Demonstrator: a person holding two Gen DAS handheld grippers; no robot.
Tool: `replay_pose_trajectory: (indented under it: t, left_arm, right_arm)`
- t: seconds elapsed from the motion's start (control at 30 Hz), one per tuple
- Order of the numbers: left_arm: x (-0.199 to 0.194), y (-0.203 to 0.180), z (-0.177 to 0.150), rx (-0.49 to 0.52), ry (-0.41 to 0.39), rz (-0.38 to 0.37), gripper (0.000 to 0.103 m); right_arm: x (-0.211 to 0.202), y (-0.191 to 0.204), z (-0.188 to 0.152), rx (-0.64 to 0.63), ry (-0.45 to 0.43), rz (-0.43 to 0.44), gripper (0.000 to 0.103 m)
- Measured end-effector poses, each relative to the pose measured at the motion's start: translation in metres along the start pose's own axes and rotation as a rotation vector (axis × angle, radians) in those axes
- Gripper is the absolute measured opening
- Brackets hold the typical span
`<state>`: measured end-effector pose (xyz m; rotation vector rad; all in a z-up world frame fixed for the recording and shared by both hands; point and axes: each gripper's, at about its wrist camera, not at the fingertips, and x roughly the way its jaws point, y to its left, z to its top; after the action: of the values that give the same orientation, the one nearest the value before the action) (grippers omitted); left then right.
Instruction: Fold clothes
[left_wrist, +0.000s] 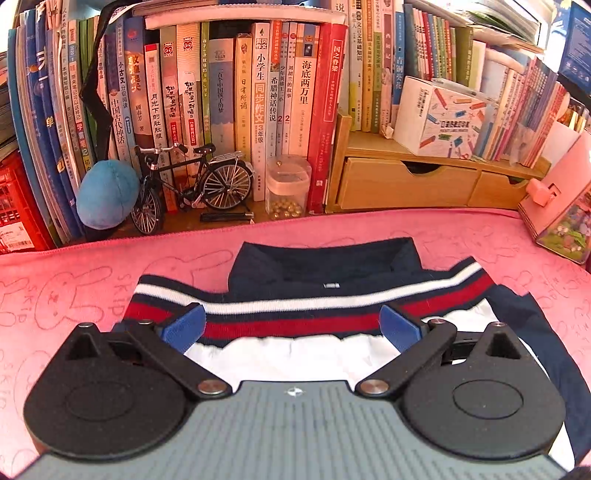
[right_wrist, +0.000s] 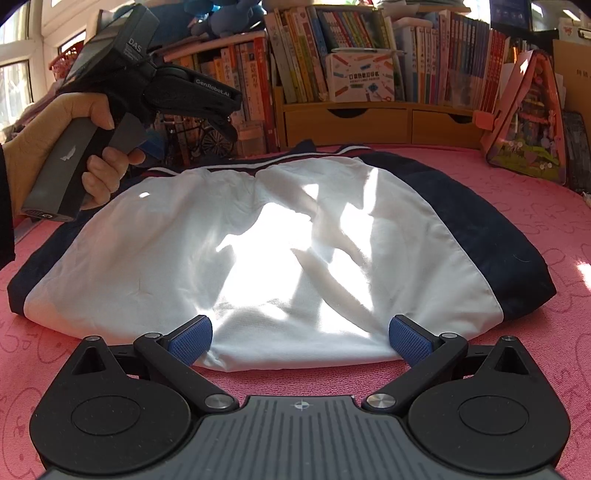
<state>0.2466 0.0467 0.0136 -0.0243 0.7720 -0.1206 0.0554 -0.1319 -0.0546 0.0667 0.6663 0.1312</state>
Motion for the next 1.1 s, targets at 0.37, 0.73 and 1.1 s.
replay_pose_trajectory:
  t: [0.37,0.73,1.1]
  left_arm:
    - [-0.053,-0.034,-0.090,0.143,0.054,-0.028,0.103]
    - [0.002,-0.031,-0.065,0.164,0.057,0.143,0.103]
    - [0.071,-0.014,-0.015,0.047,0.081,0.184,0.103]
  right_arm:
    - [-0.002,0.000,0.000,0.003,-0.004,0.004,0.103]
    - [-0.002,0.000,-0.001,0.004,-0.005,0.007,0.103]
    - [-0.005,-0.004,-0.001,0.027,-0.017,0.061,0.103]
